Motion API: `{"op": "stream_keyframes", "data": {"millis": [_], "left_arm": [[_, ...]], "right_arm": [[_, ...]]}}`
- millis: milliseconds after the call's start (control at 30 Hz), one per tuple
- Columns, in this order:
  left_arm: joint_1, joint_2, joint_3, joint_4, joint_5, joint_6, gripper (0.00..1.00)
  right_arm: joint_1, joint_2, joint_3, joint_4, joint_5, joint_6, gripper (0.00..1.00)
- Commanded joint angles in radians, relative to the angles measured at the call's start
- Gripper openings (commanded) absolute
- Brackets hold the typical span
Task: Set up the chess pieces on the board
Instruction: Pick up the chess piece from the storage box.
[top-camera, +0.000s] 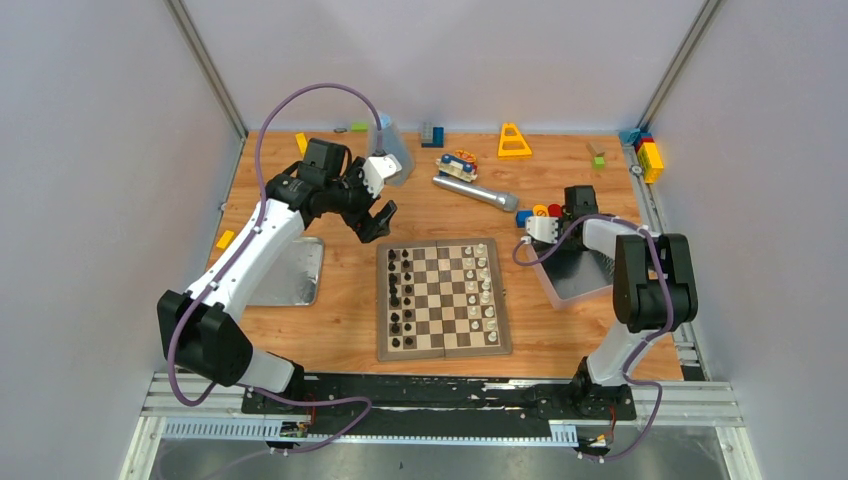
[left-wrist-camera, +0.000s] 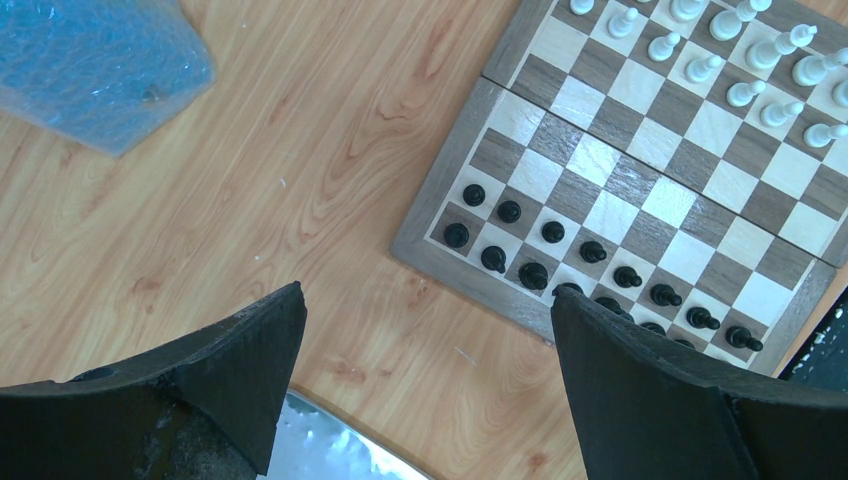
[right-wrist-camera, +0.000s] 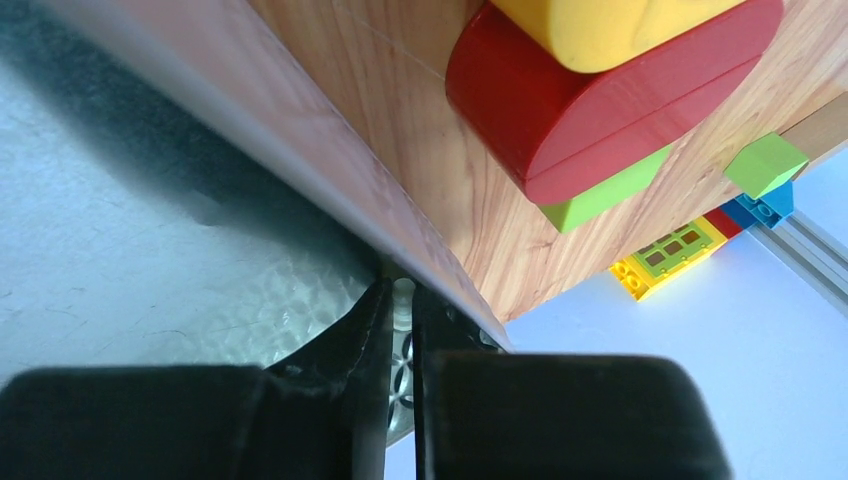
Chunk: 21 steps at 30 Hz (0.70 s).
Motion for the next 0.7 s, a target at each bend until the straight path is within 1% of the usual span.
{"op": "stream_keyframes", "data": {"millis": [0, 200, 333, 433, 567, 667], "left_arm": [[0.007, -0.008, 0.036, 0.004, 0.006, 0.01, 1.0], [0.007, -0.008, 0.04, 0.003, 0.013, 0.008, 1.0], [0.007, -0.008, 0.041, 0.002, 0.017, 0.009, 1.0], [0.007, -0.012, 0.04, 0.003, 0.022, 0.012, 1.0], [0.007, -0.022, 0.034, 0.018, 0.023, 0.015, 1.0], [0.007, -0.034, 0.023, 0.034, 0.022, 0.015, 1.0]], "right_arm": [[-0.008, -0.03, -0.015, -0.064, -0.05, 0.03, 0.0], [-0.007, -0.074, 0.077, -0.256, -0.156, 0.158, 0.0], [-0.008, -0.098, 0.154, -0.386, -0.284, 0.266, 0.0], [-0.051, -0.151, 0.173, -0.446, -0.39, 0.333, 0.0], [-0.075, -0.251, 0.197, -0.529, -0.591, 0.425, 0.0], [-0.073, -0.348, 0.19, -0.592, -0.811, 0.49, 0.0]]}}
